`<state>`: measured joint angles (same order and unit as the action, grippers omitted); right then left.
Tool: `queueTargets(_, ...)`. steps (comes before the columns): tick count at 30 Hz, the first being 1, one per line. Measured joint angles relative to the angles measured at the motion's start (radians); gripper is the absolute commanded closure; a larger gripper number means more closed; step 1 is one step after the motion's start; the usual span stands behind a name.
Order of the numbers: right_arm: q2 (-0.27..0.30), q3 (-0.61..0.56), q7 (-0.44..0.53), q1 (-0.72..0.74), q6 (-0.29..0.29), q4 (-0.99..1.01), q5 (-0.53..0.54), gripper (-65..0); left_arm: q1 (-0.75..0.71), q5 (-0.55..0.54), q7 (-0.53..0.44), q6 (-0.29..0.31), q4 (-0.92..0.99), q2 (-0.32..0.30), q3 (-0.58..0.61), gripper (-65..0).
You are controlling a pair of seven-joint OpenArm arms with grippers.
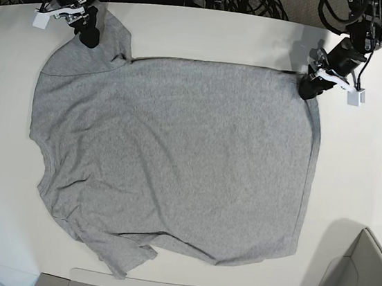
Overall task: Fold the T-shirt properly
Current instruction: 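Grasp the shoulder corners with both grippers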
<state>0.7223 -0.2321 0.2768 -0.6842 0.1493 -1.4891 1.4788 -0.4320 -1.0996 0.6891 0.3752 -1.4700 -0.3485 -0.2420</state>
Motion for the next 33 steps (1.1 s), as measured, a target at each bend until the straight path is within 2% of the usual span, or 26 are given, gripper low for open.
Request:
queueTargets(2, 0.0, -0.002, -0.01, 0.004, -0.015, 0.0, 0.003, -15.4, 0.0, 0.0, 0.006, 0.0, 0.0, 0.0, -0.004, -14.9)
queueTargets(6, 0.0, -0.007, -0.025, 0.005, -0.03, 0.004, 0.008, -0.5, 0.0, 0.011, 0.005, -0.013, 0.002, -0.001, -0.007, -2.7)
queueTargets(7, -0.001, -0.008, -0.026, 0.005, -0.03, 0.004, 0.008, 0.0, -0.001, 0.012, 0.005, -0.015, 0.003, -0.001, -0.007, 0.0)
queueTargets(15, 0.031, -0.003, -0.028, -0.045, -0.029, -0.013, 0.008, 0.0, -0.029, 0.006, -0.006, -0.011, -0.002, -0.006, -0.011, 0.0)
queueTargets(21, 0.012, 0.086, -0.043, -0.127, -0.035, -0.04, 0.007, 0.0, -0.092, 0.013, 0.011, -0.01, -0.024, -0.006, -0.13, 0.0)
queueTargets(22, 0.002, 0.112, -0.052, -0.153, -0.048, -0.055, 0.002, 0.0, -0.106, 0.022, 0.015, -0.014, -0.038, -0.006, -0.147, 0.0)
queueTargets(26, -0.092, 0.225, -0.086, -0.235, -0.08, -0.117, -0.166, 0.0, -0.18, 0.095, 0.023, -0.015, -0.114, 0.001, -0.171, 0.0)
queueTargets(29, -0.153, 0.29, -0.088, -0.277, -0.085, -0.165, -0.265, 0.0, -0.188, 0.174, 0.021, -0.014, -0.134, 0.005, -0.175, 0.0)
queueTargets(33, -0.2, 0.323, -0.086, -0.317, -0.083, -0.216, -0.351, 0.0, -0.198, 0.209, 0.012, -0.013, -0.14, 0.032, -0.179, 0.0)
